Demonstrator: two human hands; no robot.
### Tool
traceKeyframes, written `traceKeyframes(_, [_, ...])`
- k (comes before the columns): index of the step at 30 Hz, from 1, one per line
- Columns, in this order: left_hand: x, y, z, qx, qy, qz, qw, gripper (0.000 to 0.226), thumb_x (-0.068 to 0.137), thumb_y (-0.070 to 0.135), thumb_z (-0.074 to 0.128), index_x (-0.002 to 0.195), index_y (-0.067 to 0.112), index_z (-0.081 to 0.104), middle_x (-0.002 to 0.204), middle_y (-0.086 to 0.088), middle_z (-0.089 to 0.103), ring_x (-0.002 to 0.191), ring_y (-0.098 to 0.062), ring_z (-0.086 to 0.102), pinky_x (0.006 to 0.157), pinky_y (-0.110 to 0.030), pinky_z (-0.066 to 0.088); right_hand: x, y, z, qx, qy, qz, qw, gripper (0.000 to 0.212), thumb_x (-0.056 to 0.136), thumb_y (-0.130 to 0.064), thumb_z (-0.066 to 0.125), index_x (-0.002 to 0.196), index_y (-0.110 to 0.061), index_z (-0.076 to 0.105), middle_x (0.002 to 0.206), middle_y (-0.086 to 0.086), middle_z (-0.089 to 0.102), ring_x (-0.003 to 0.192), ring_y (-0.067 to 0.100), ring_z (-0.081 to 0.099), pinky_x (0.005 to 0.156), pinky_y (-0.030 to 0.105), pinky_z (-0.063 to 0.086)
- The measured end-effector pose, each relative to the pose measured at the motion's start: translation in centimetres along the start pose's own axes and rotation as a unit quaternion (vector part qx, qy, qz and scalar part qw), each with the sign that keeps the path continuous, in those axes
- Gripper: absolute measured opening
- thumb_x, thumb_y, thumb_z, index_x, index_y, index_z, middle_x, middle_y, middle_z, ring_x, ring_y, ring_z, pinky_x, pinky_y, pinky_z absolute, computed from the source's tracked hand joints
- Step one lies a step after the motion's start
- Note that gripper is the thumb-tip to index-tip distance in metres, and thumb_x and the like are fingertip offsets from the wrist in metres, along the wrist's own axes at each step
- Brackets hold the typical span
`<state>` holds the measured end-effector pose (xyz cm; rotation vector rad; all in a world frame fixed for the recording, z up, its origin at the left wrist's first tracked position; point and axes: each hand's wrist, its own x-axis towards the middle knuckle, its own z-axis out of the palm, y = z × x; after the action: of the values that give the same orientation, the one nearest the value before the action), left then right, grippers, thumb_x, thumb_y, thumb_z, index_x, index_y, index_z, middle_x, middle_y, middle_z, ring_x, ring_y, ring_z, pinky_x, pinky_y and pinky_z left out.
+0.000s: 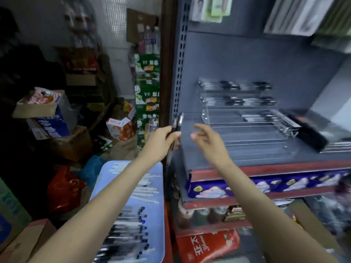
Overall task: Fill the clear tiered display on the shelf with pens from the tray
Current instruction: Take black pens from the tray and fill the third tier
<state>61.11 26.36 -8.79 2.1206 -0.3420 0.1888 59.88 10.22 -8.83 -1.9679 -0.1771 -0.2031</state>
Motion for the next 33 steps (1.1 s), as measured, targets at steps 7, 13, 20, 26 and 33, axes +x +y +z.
traceKeyframes(7, [6.6,6.7,6.8,0.159,-0.103,0.129,0.973,0.025,0.094,0.036,0.049,0.079,0.017,0.055,0.069,0.004,0.059,0.067,-0.015,0.058,0.066,-0.034,0.044,3.6,1.6,-12.5,0.120,0.002,-0.035,0.992,0.017,0.090,-0.001,0.055,0.105,-0.005,0.062,0.083,0.006,0.062,0.066,0.001,0.066,0.069,0.014,0.054])
traceKeyframes(13, [11.0,10.0,11.1,0.221,0.070,0.097,0.968,0.030,0.097,0.041,0.037,0.081,0.020,0.051,0.073,0.005,0.051,0.072,-0.018,0.051,0.061,-0.033,0.034,8.1,4.9,-20.2,0.170,0.049,-0.022,0.984,0.018,0.087,0.003,0.058,0.082,-0.013,0.065,0.074,0.002,0.070,0.067,0.007,0.069,0.066,0.013,0.052])
traceKeyframes(20, [13.0,9.9,9.7,0.240,0.081,0.044,0.966,0.031,0.099,0.012,0.034,0.124,0.005,0.052,0.090,-0.004,0.040,0.082,-0.027,0.049,0.077,-0.035,0.038,13.2,6.4,-23.0,0.164,0.103,0.006,0.981,0.013,0.088,0.000,0.058,0.084,-0.012,0.063,0.080,0.006,0.067,0.071,0.011,0.066,0.080,0.022,0.054])
traceKeyframes(26, [13.6,9.7,7.8,0.186,0.110,0.075,0.974,0.018,0.093,0.016,0.054,0.110,0.017,0.060,0.102,0.003,0.062,0.093,-0.012,0.056,0.079,-0.022,0.042,15.6,7.3,-20.9,0.038,0.057,0.014,0.998,0.012,0.087,0.001,0.061,0.082,-0.010,0.064,0.077,0.006,0.067,0.073,0.017,0.068,0.083,0.031,0.054])
traceKeyframes(33, [13.7,8.4,7.1,0.188,0.098,0.074,0.975,0.019,0.088,0.017,0.062,0.107,0.019,0.067,0.095,0.000,0.063,0.086,-0.011,0.058,0.083,-0.024,0.045,15.5,8.2,-19.1,-0.061,0.053,-0.009,0.997,0.006,0.081,-0.002,0.068,0.086,-0.007,0.070,0.081,0.006,0.068,0.071,0.013,0.065,0.068,0.008,0.050])
